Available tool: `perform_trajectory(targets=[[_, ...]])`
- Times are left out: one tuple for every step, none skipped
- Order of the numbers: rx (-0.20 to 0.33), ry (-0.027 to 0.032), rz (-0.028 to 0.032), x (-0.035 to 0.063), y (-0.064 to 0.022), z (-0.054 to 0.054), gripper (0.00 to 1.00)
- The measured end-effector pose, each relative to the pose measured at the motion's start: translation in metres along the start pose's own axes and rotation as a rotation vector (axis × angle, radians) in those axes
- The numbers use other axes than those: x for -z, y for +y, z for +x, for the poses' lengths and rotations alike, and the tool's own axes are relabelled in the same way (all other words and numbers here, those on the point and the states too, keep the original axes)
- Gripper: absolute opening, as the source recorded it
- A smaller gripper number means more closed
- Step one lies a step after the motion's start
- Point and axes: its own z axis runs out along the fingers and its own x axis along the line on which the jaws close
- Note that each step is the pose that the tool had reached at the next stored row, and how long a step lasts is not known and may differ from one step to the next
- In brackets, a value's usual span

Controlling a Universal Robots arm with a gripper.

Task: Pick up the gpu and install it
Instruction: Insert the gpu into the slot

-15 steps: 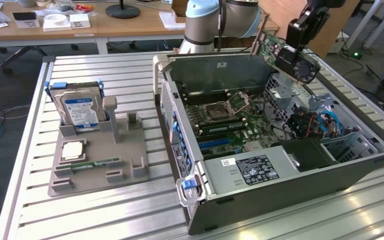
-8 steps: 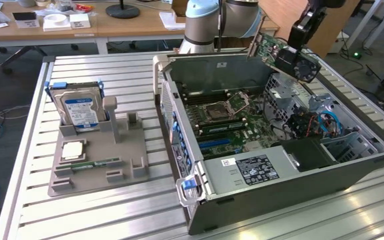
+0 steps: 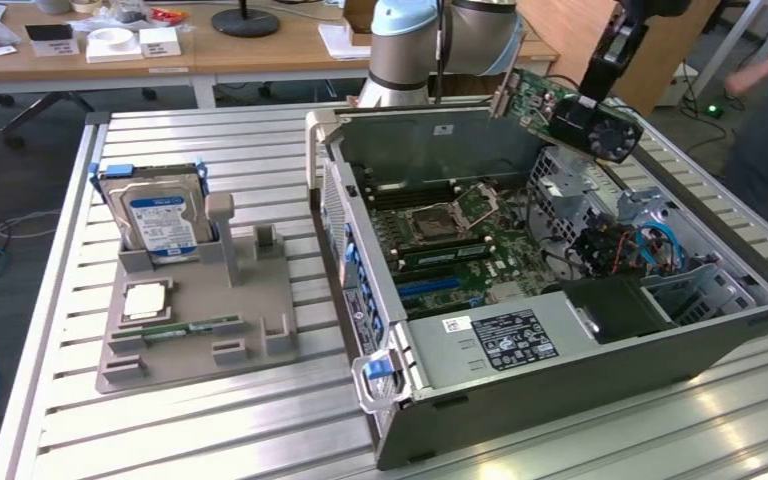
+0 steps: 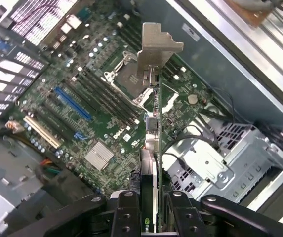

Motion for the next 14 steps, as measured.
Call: perform_trajectory(targets=[[0.018, 0.0007, -0.0003, -0.0001, 0.0, 0.0, 0.26], [0.037, 0.0014, -0.0007, -0.0001, 0.0, 0.0, 0.26], [0.055, 0.0021, -0.0009, -0.0001, 0.0, 0.0, 0.26], [0.073, 0.0028, -0.0013, -0.0002, 0.0, 0.0, 0.26], [0.091, 0.0035, -0.0015, -0.0002, 0.0, 0.0, 0.26], [0.109, 0.0042, -0.0018, -0.0002, 0.0, 0.0, 0.26], [0.128, 0.005, -0.0021, -0.0003, 0.0, 0.0, 0.26], [0.147, 0.0057, -0.0025, -0.0003, 0.0, 0.0, 0.26], [0.164, 0.0064, -0.0027, -0.0004, 0.0, 0.0, 0.26], [0.183, 0.0071, -0.003, -0.0004, 0.0, 0.0, 0.26], [0.2, 0.0079, -0.0033, -0.0004, 0.0, 0.0, 0.26], [0.218, 0.0086, -0.0037, -0.0005, 0.0, 0.0, 0.26], [0.236, 0.0092, -0.004, -0.0005, 0.0, 0.0, 0.26], [0.254, 0.0099, -0.0042, -0.0006, 0.0, 0.0, 0.26]])
